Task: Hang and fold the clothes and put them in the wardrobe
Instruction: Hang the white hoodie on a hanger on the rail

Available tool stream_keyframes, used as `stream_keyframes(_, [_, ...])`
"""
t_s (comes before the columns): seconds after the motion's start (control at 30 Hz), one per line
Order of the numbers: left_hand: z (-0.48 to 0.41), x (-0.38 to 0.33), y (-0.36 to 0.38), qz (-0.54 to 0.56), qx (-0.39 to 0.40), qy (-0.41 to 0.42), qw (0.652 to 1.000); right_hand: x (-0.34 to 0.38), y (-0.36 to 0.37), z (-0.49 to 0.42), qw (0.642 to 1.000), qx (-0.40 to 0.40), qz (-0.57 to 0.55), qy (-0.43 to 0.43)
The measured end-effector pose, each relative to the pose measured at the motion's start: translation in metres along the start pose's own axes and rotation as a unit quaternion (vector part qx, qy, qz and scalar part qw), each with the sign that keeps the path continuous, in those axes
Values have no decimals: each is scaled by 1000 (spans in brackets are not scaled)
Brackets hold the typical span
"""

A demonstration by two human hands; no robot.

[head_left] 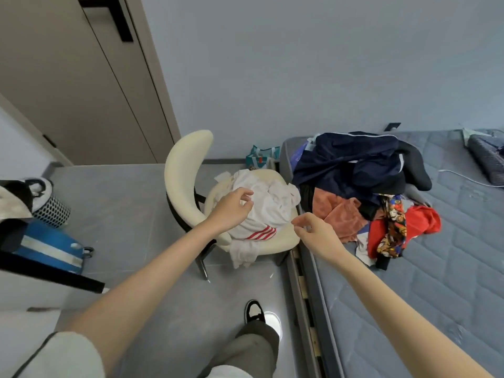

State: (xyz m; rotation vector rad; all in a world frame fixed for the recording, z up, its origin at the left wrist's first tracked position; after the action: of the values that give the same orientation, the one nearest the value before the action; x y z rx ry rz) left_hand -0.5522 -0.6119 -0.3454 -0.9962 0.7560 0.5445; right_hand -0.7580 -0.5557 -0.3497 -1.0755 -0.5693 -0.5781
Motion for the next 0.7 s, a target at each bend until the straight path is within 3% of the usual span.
stream_keyframes(0.27, [-107, 47, 26, 38, 29, -97, 994, -46, -25, -79, 996, 68, 36, 53])
stream_keyframes(0.47, [-151, 104, 54, 83, 22, -182, 980, -68, 1, -153, 990, 122, 37, 58])
stream_keyframes(0.7, [-184, 177, 95, 287, -64, -302, 907, -102, 64, -245, 978, 186, 74, 64])
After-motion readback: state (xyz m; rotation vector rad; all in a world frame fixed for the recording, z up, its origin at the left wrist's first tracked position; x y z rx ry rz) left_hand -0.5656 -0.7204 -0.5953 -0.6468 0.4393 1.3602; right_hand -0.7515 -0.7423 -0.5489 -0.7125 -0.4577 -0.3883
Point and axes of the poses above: each hand's wrist, its own z-axis away from the middle knuckle, its own y-axis out of the palm, x = y × z, the point moved 6 cm from there along -z, towards the middle knuckle, and after that the axes turned 10 degrees about x, right-handed, at the moved point
